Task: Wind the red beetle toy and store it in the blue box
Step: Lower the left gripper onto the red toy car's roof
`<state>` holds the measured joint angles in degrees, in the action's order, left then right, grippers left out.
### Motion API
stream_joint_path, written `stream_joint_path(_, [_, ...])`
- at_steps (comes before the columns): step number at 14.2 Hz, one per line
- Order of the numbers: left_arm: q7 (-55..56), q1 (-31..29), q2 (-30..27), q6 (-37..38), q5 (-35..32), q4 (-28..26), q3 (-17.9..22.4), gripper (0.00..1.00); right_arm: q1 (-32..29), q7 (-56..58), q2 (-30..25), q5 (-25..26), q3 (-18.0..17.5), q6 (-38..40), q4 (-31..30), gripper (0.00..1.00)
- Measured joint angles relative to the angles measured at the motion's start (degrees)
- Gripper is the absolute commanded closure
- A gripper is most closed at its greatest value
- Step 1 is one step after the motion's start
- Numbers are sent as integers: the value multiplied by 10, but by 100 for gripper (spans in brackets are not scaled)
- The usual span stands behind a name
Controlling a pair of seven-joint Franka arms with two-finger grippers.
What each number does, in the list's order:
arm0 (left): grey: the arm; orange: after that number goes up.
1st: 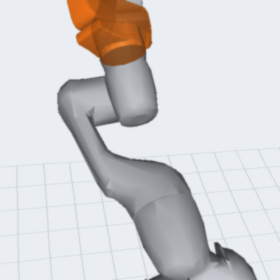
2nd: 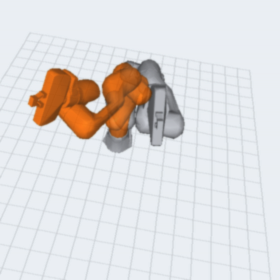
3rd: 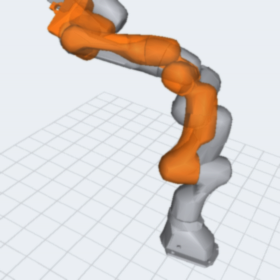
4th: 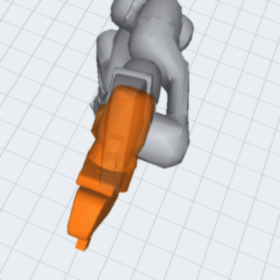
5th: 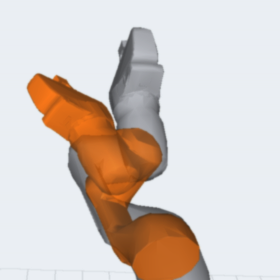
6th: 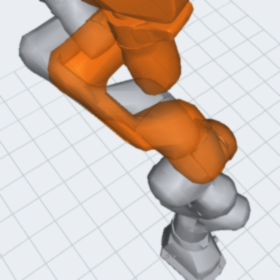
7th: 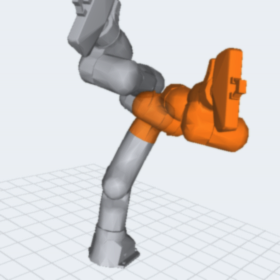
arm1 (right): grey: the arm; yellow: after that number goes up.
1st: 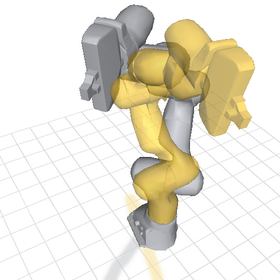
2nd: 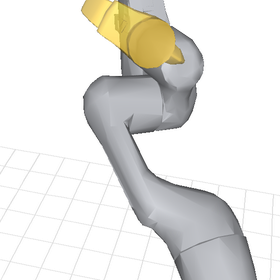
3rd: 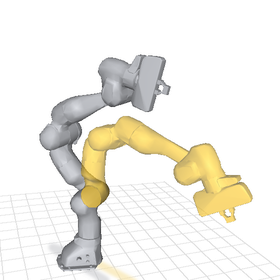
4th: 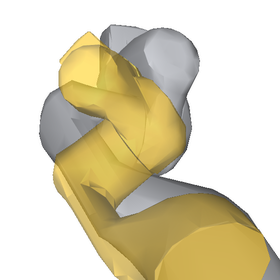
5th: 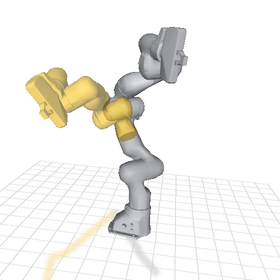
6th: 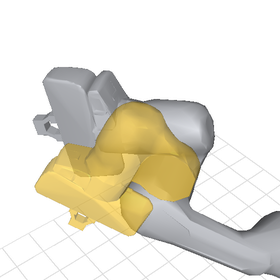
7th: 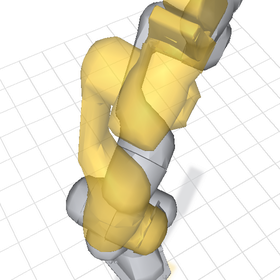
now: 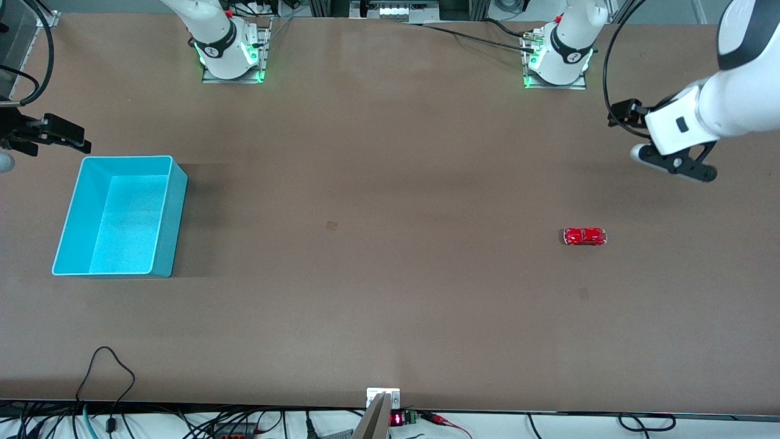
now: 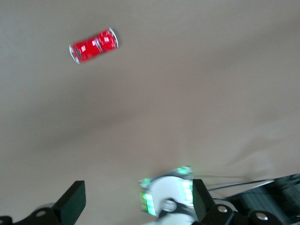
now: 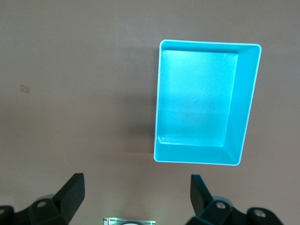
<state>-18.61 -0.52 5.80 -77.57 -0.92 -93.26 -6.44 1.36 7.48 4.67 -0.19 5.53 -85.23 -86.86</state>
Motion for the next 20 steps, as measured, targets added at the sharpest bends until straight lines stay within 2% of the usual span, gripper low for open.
stream_joint_path(4, [-183, 2, 29, -75, -35, -8, -10, 0, 0, 0, 0, 0, 0, -1, 0, 0])
stream_joint_path(10, [-434, -29, 43, -275, -41, -121, -10, 0, 0, 0, 1, 0, 0, -3, 0, 0])
stream_joint_path(13, [-548, -47, 72, -363, -42, -164, -9, 0, -1, 0, 1, 0, 0, -3, 0, 0])
stream_joint_path(15, [-598, -58, 105, -415, -42, -182, -9, 0, -1, 0, 1, 0, 0, -3, 0, 0])
stream_joint_path(18, [-656, -76, 135, -544, -42, -236, -9, 0, -1, 0, 1, 0, 0, -3, 0, 0])
stream_joint_path(20, [-678, -87, 154, -591, -42, -260, -9, 0, -1, 0, 1, 0, 0, -4, 0, 0])
